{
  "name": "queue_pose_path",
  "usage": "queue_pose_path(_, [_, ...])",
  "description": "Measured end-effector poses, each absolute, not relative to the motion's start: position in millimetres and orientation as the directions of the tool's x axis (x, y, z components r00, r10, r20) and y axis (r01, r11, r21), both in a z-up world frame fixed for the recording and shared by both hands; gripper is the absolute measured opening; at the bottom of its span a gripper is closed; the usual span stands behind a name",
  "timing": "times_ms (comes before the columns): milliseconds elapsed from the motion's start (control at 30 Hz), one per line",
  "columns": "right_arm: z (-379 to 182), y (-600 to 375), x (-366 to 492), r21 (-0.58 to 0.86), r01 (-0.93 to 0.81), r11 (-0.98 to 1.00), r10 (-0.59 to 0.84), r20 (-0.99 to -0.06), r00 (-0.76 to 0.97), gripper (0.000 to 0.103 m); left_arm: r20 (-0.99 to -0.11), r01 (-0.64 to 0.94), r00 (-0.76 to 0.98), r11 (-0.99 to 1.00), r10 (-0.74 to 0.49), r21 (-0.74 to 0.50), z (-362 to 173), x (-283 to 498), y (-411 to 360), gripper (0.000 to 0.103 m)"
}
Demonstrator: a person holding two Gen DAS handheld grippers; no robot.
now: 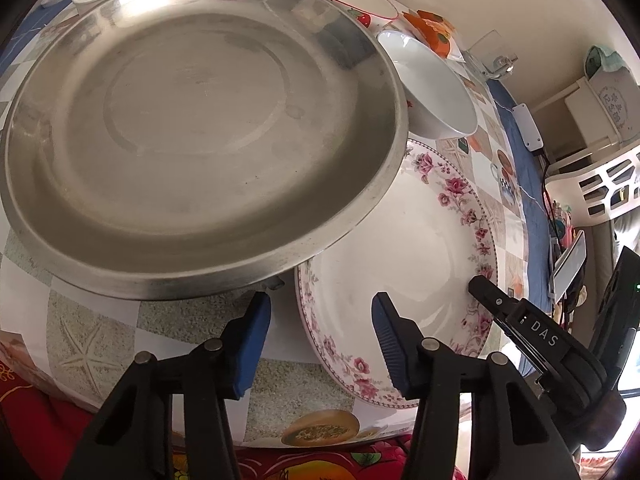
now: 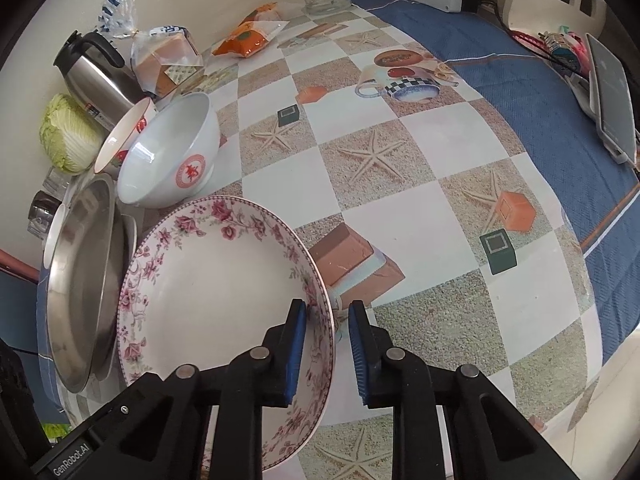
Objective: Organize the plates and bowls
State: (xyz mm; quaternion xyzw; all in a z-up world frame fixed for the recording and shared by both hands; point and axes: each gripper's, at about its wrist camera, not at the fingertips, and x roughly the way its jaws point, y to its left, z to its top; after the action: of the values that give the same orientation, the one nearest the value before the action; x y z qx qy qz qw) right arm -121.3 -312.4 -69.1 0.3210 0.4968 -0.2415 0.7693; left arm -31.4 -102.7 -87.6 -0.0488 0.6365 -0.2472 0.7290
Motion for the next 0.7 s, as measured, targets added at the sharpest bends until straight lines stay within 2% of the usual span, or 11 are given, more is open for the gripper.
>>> queue_pose_path(267, [-67.8,-326.8,-137.5,0.235,0.727,0.645,-0.086,-0.923,0.374,0.023,-0.899,0.345,0.061,0.854,-0.434,-0.389,-88.3,-40.5,-122.6,0.054])
queue_pose_path(467, [-72.7,-349.3,-159.1,0.307,0.759,0.575,-0.06,-0.908,0.414,0.023,-0.901,0.387,0.091,0.848,-0.425,-0.362,-89.1,-41.5,-140.2,0.054])
queue_pose_path(700, [-76.5,-359.7,-167.2,0.364,0.764,0.532,-0.034,-0.893,0.449,0.024,-0.88,0.386,0.121,0.838,-0.46,-0.385,-91.7,-35.4,-146.0,0.054])
